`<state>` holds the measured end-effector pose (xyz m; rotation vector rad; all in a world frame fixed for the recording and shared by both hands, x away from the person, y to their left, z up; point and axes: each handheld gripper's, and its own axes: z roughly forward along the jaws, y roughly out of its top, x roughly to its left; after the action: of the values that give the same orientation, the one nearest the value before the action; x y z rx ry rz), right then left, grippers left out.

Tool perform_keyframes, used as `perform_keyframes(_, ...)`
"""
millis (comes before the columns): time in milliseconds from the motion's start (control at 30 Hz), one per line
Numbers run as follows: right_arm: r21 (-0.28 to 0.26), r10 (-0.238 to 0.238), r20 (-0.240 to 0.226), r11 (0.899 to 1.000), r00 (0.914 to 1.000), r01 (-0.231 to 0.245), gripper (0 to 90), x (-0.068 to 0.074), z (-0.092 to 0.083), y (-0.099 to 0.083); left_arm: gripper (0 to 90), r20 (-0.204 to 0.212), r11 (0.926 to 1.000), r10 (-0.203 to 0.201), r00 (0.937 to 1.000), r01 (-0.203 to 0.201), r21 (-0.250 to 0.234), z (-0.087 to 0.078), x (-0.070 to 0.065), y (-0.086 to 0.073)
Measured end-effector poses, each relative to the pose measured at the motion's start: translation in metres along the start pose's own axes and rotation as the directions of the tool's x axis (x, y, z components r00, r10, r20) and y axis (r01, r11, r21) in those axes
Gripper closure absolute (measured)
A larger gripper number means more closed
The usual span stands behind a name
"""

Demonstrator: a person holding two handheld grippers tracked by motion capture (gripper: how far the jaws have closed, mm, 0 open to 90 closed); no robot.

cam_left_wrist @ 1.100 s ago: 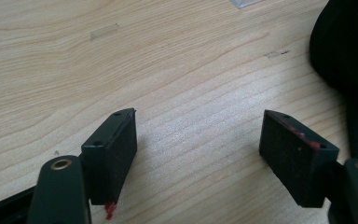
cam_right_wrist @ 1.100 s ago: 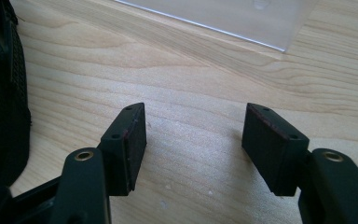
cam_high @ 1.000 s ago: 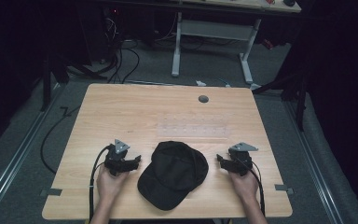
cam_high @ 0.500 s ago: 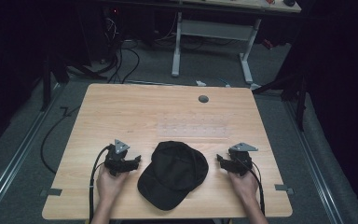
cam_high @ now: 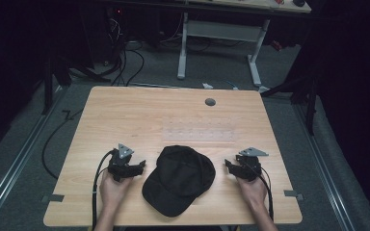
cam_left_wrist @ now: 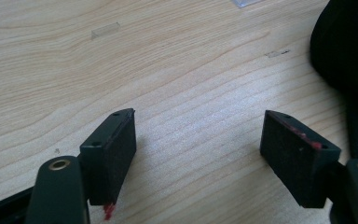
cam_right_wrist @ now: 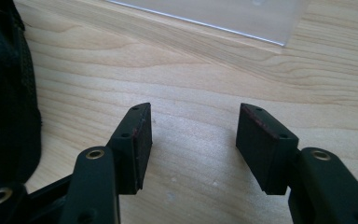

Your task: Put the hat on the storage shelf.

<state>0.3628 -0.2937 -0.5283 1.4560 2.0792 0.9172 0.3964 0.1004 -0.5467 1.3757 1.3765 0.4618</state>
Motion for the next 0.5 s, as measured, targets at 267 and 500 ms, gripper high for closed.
perform_keyframes(267,-0.017,0.004,-0.043,1.0,0.999,-0.005,47.3,0.002,-0.012,-0.002,27.1,-0.001,1.0,-0.002,1.0,0.002,0.0,0.0,0.0,0.0)
perform_keyframes(500,-0.02,0.015,-0.096,1.0,0.9953,-0.017,49.0,0.01,-0.025,-0.003,27.1,-0.001,1.0,-0.004,1.0,0.004,0.001,0.0,0.001,0.0)
